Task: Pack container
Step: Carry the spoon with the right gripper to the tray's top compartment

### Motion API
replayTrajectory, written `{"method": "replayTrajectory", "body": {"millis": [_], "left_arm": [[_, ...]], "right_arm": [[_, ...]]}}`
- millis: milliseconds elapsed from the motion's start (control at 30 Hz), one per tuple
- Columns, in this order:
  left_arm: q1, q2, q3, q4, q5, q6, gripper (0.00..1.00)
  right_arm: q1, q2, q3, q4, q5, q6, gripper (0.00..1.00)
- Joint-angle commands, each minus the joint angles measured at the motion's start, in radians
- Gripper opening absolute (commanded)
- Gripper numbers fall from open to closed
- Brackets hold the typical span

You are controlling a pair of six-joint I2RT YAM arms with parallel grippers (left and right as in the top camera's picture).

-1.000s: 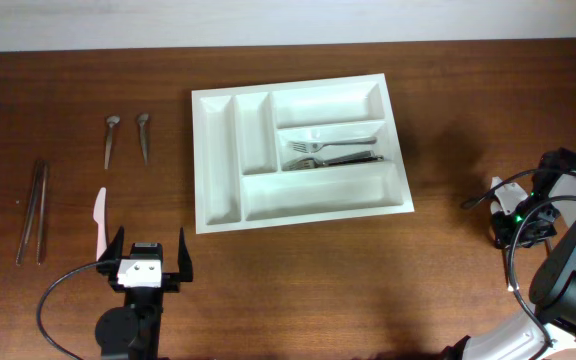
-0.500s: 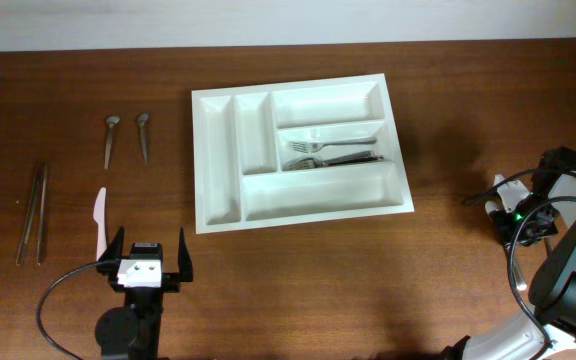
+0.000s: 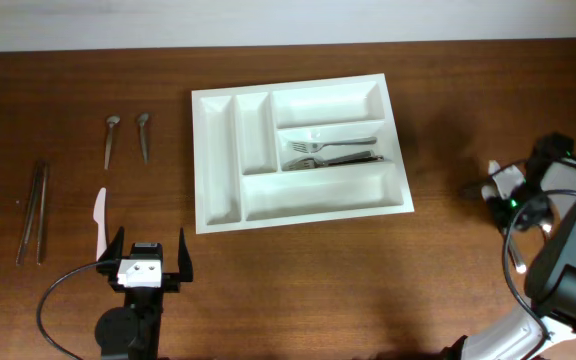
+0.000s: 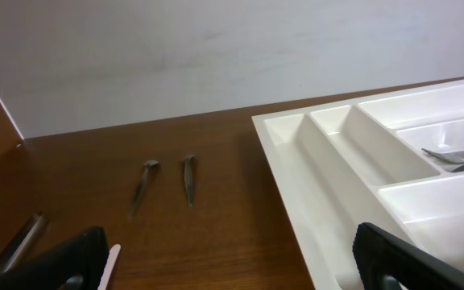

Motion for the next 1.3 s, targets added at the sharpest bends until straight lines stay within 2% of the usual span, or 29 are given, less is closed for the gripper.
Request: {"method": "replayTrajectory", "body": {"millis": [0, 367, 533, 767, 967, 1167, 1267], "left_arm": [[-0.004, -0.006, -0.005, 0.0, -0.004, 0.016, 0.99], [-0.004, -0.006, -0.005, 0.0, -0.004, 0.016, 0.99], [-0.004, -0.006, -0.005, 0.0, -0.004, 0.016, 0.99], [-0.004, -0.006, -0.005, 0.0, -0.004, 0.016, 0.99], [-0.004, -0.006, -0.005, 0.0, -0.004, 0.016, 0.99], [-0.004, -0.006, -0.005, 0.0, -0.004, 0.016, 0.99], [-0.004, -0.006, -0.005, 0.0, -0.004, 0.016, 0.99]], "right_arm": [[0.097, 0.004, 0.116, 0.007, 0.002, 0.012, 0.04], [0.412, 0.004, 0.398, 0.115, 0.001, 0.011, 0.04], [0.555, 0.004, 0.422, 0.239, -0.029, -0.057, 0.04], [0.715, 0.004, 0.421, 0.259, -0.032, -0.142, 0.04], [0.789, 0.004, 0.421, 0.244, -0.033, -0.255, 0.04], [0.793, 0.004, 0.421, 0.247, -0.104, -0.376, 0.05], [0.792, 0.004, 0.421, 0.26, -0.152, -0.39, 0.09]]}}
